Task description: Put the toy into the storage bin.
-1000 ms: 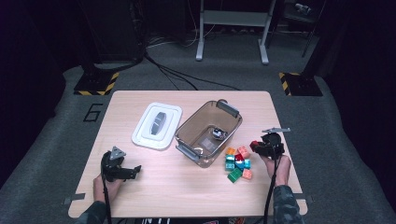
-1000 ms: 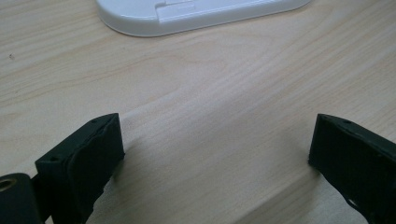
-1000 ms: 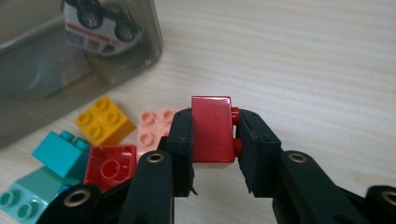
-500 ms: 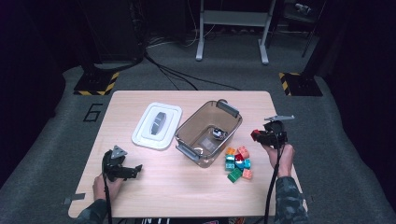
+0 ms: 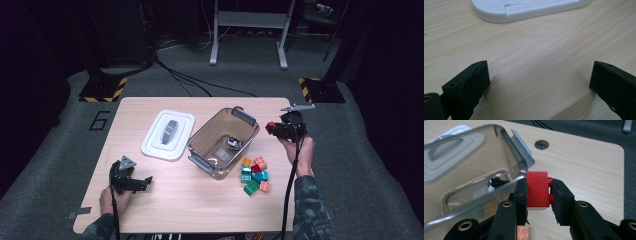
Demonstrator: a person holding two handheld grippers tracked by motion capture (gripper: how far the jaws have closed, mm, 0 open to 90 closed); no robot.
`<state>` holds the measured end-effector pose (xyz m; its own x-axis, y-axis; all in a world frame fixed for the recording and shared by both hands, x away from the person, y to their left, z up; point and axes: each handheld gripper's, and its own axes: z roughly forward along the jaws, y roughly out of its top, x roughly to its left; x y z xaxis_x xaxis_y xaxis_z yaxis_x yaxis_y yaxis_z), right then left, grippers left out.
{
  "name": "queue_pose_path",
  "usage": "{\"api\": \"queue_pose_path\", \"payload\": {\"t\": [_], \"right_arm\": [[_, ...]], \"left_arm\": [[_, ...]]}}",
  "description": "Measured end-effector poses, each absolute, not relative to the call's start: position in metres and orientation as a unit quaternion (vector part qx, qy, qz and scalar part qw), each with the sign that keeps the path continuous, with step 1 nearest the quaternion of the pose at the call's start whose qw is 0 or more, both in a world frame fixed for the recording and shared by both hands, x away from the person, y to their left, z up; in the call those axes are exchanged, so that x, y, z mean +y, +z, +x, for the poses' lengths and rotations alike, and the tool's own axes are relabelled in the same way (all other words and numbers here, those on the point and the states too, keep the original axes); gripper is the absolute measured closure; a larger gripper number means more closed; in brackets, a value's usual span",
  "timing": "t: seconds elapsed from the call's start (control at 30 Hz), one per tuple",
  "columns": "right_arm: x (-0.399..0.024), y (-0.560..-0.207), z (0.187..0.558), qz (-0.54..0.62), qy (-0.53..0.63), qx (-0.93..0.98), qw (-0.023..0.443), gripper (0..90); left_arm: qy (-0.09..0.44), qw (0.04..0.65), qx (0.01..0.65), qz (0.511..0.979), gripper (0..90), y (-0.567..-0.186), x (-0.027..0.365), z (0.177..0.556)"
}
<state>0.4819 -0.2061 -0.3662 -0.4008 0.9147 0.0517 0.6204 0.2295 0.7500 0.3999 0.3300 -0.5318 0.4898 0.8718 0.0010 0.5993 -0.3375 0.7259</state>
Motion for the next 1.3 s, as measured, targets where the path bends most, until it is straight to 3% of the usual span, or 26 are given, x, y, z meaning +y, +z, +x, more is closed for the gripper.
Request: {"api": "queue_pose_path", "payload": {"t": [0.3, 0.57, 0.93, 1.23, 1.3], "right_arm": [[-0.175, -0.351, 0.497, 0.484, 0.366, 0.769, 0.199, 67.9], [-0.148, -0.363, 0.510, 0.471, 0.345, 0.789, 0.192, 67.7], [-0.145, -0.376, 0.513, 0.477, 0.316, 0.797, 0.193, 66.9], [-0.154, -0.374, 0.507, 0.496, 0.325, 0.782, 0.192, 48.1], [-0.162, -0.377, 0.500, 0.500, 0.334, 0.776, 0.188, 37.2]], "left_arm": [[0.198, 0.339, 0.463, 0.795, 2.5, -0.531, 0.330, 0.400], [0.198, 0.339, 0.463, 0.795, 2.6, -0.531, 0.330, 0.400], [0.198, 0.339, 0.463, 0.795, 2.6, -0.531, 0.330, 0.400], [0.198, 0.340, 0.463, 0.794, 2.6, -0.532, 0.330, 0.400], [0.198, 0.340, 0.463, 0.794, 2.6, -0.531, 0.330, 0.400]]}}
